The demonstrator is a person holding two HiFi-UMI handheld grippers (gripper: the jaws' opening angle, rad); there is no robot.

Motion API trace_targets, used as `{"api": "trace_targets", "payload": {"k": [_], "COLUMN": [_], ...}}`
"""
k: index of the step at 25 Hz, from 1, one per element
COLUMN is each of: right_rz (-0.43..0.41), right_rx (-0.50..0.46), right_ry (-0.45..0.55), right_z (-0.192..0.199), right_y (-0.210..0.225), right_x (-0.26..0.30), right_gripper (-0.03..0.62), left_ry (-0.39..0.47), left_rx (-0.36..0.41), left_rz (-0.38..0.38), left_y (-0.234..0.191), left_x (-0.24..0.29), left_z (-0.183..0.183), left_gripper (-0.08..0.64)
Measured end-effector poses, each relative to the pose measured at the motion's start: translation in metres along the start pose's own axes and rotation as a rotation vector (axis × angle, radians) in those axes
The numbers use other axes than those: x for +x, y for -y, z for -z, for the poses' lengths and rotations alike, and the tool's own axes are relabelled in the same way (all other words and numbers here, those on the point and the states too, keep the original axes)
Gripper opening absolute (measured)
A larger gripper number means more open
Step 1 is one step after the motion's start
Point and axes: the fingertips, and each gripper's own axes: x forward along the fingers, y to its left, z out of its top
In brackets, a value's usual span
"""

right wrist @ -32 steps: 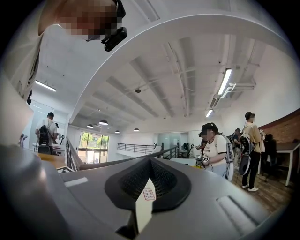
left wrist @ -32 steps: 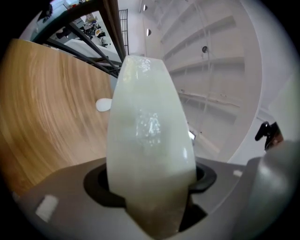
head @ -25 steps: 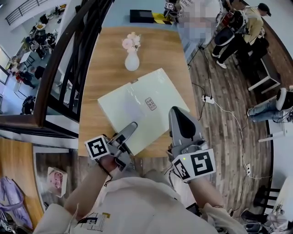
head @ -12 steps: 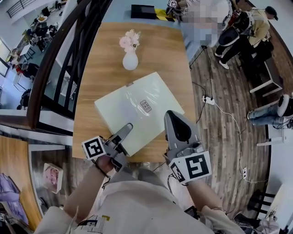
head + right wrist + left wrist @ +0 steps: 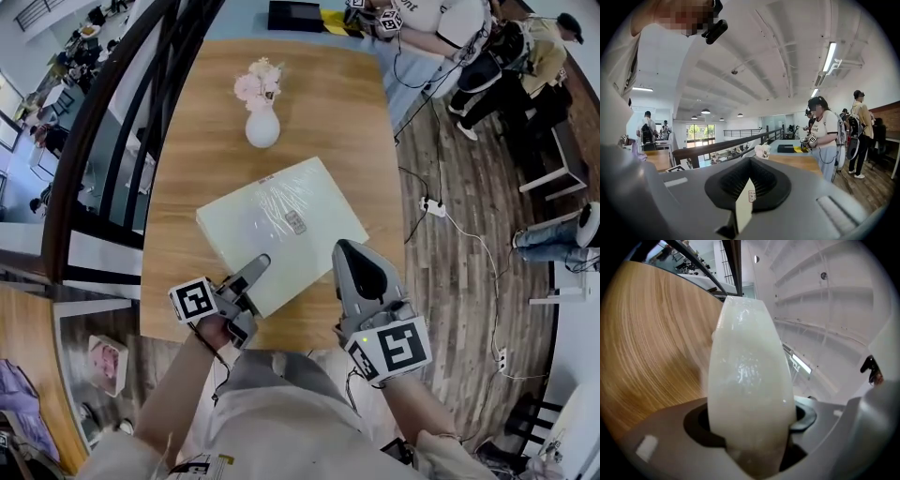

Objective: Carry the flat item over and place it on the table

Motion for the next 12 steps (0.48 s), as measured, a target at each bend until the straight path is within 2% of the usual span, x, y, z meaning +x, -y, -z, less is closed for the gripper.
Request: {"api": "trace_targets", "payload": {"k": [3, 7, 12], "right_rz": [-0.006, -0.004, -0.055], "right_rx": [0.005, 0.022, 0.129], "right_ry": [-0.011, -0.028, -0.02], "right_z": [0.007, 0.018, 0.024], "right_y": [0.01, 0.021, 0.027], "right_x": [0.011, 0.025, 0.04], "right_gripper": [0.0, 0.0, 0.0], "left_ry": [-0.02, 0.001, 0.012], "left_rx": [0.017, -0.005, -0.056], "left_rz": [-0.015, -0.04, -0.057], "left_y": [-0.012, -0.026, -0.044], "left_x": [0.016, 0.028, 0.044], "left_z": [-0.006, -0.016, -0.031], "left_gripper": [0.334, 0.337, 0.339]}}
